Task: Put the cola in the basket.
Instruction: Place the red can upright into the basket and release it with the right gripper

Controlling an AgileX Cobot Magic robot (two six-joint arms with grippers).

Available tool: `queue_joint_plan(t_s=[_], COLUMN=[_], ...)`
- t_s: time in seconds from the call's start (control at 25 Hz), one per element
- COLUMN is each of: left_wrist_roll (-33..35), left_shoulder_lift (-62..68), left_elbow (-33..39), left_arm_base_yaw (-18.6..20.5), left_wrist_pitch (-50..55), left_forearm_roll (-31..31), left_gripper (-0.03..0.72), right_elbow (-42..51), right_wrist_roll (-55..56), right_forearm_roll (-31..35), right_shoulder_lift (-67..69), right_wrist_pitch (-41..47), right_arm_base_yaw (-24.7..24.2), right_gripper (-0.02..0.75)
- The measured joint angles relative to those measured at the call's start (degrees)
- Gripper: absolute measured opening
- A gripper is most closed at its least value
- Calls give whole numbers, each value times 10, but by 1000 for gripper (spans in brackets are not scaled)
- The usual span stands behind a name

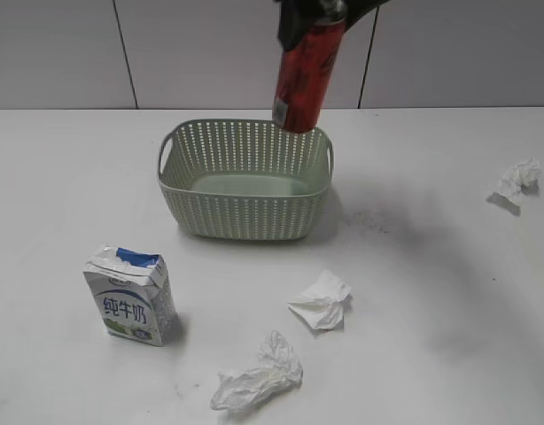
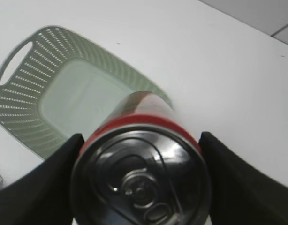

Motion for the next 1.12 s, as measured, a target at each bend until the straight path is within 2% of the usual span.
queue_joint_plan(t_s=[0.28,0.6,0.76,0.92,1.12], left_wrist_roll=[0,0,0,0,0], left_shoulder_lift=[0,0,0,0,0], left_elbow=[0,0,0,0,0], left_arm_base_yaw=[0,0,0,0,0], left_wrist_pitch=[0,0,0,0,0], left_forearm_roll=[0,0,0,0,0], left_gripper=[228,228,228,228,228], right_elbow=[-24,-27,-28,-29,-29], right_wrist_roll=[-5,-7,-7,-7,-7], right_forearm_roll=[-4,-10,9,17,49], right_shoulder_lift=[112,161,163,159,142], right_wrist_pitch=[0,0,0,-1,-1], right_arm_base_yaw=[61,64,64,64,51], right_gripper=[519,519,524,645,649])
